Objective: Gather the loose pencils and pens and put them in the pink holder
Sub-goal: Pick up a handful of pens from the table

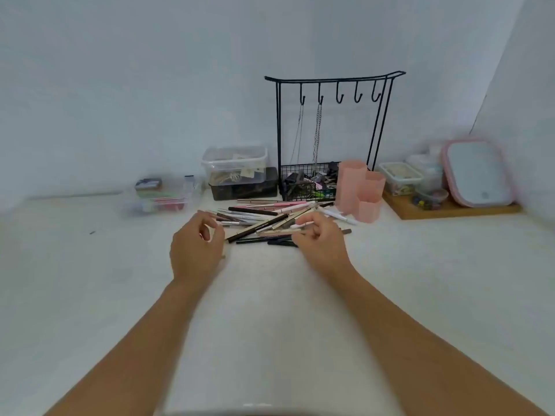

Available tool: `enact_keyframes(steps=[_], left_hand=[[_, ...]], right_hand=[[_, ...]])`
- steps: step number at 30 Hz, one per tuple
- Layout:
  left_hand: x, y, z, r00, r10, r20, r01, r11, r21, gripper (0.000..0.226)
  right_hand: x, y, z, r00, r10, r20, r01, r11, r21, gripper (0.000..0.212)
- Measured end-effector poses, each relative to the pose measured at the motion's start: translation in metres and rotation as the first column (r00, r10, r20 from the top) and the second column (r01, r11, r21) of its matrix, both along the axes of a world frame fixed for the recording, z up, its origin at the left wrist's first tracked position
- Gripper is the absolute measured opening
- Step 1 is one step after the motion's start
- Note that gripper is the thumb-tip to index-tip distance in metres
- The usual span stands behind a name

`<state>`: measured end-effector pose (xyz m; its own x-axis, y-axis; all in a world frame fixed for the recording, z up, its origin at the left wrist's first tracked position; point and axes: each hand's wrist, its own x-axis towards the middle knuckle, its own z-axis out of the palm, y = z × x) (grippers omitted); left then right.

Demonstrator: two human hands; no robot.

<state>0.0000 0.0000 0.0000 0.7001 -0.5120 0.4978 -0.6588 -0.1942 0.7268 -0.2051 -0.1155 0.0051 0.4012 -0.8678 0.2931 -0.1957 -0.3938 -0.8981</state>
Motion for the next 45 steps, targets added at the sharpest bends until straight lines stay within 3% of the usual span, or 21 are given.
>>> enact_keyframes(steps=[5, 15, 25, 29, 33, 36, 40, 45], left_hand=[[0.014, -0.004, -0.002, 0.971, 0.096, -0.22, -0.062, 0.986, 0.156, 0.023], [0.013, -0.015, -0.004, 0.998, 0.059, -0.016, -0.048, 0.919, 0.392, 0.038], [0.019, -0.003, -0.005, 0.99, 0.091, 0.11, -0.127, 0.911, 0.393, 0.029], [0.021, 0.0, -0.006, 0.985, 0.169, 0.045, -0.171, 0.886, 0.43, 0.024], [0.023, 0.001, -0.006, 0.99, 0.134, -0.046, -0.108, 0.922, 0.373, 0.023], [0.016, 0.001, -0.003, 0.994, -0.049, -0.095, 0.064, 0.985, 0.159, 0.026], [-0.007, -0.005, 0.001, 0.918, -0.312, -0.245, 0.298, 0.95, -0.096, 0.022], [-0.019, -0.014, -0.009, 0.868, -0.44, -0.231, 0.428, 0.898, -0.104, 0.024]], right_hand=[[0.0, -0.006, -0.004, 0.984, 0.066, -0.168, -0.079, 0.994, -0.07, 0.025], [0.016, -0.014, -0.005, 0.916, 0.021, -0.401, -0.135, 0.957, -0.258, 0.026], [0.009, -0.013, -0.004, 0.883, -0.069, -0.465, -0.113, 0.929, -0.351, 0.023], [0.003, -0.016, 0.0, 0.874, -0.091, -0.478, -0.095, 0.932, -0.351, 0.021], [-0.001, -0.013, 0.004, 0.85, -0.103, -0.517, -0.102, 0.93, -0.353, 0.016], [-0.005, -0.013, 0.008, 0.831, -0.119, -0.543, -0.094, 0.933, -0.348, 0.013], [-0.016, -0.023, 0.015, 0.796, -0.108, -0.596, -0.097, 0.948, -0.302, 0.009], [-0.022, -0.034, 0.012, 0.796, -0.029, -0.605, -0.144, 0.961, -0.235, 0.007]])
